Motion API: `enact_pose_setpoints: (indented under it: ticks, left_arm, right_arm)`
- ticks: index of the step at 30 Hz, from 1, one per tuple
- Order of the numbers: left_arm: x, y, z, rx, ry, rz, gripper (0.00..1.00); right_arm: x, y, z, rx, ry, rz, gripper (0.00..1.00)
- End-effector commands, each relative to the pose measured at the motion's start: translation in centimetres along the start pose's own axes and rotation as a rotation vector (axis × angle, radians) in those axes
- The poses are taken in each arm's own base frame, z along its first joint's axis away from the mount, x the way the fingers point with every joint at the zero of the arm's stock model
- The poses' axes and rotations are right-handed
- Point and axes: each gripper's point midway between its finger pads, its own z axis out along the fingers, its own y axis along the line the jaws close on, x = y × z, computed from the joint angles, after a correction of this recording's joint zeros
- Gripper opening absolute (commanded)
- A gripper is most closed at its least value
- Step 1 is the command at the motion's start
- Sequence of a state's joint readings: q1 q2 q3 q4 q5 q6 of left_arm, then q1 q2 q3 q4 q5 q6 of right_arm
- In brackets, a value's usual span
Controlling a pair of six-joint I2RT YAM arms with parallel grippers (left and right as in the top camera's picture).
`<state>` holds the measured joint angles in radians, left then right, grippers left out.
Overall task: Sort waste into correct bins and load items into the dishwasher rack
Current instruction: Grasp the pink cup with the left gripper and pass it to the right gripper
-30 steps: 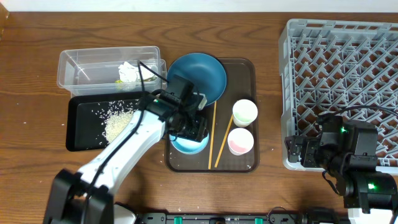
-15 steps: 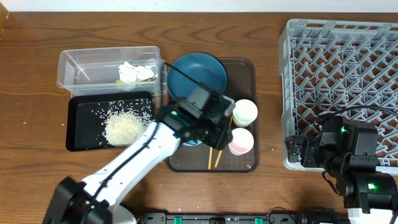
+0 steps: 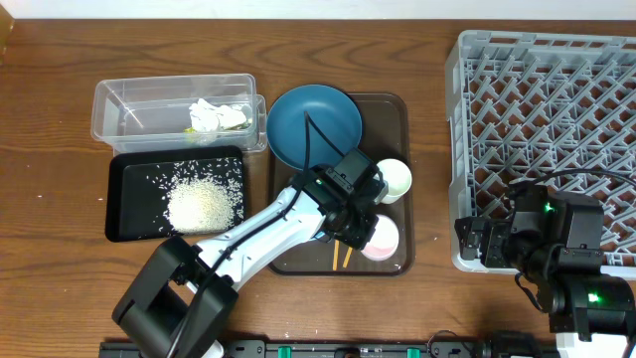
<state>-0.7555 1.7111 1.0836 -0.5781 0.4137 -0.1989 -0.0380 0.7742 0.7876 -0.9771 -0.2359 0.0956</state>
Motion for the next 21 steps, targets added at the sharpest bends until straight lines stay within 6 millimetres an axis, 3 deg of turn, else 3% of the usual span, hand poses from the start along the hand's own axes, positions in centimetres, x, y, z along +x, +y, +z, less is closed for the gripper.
enact_pose_setpoints:
  ticks: [1,5,10,15,21]
  left_arm:
    - [-0.6,-0.4,-1.0,0.001,-0.029,0.004,0.06]
    - [-0.6,-0.8,-2.9,0.006,-0.06,0.006,0.06]
    - [-1.5,-0.3,-7.3,0.017,-0.17,-0.025,0.06]
    - [-3.8,1.2,-12.2,0.116,-0.323,-0.239,0.06]
    - [-6.5,-2.2,-17.2,0.574,-0.396,-0.159,0.06]
  right_arm:
    - [-0.5,0.6,-0.5,-0.016,-0.014,-0.01,0.99]
    - [-0.4,0.5,-0.5,-0.015,-0.01,-0.011,0.99]
    - [-0.3,0.4,-0.5,-0.009,-0.008,-0.02,0.99]
    - [-0.2,0.8,-0.5,-0.033,-0.005,-0.019,0.99]
    - [-1.8,7.8,-2.1,-0.445,-0.074,-0.107,0.98]
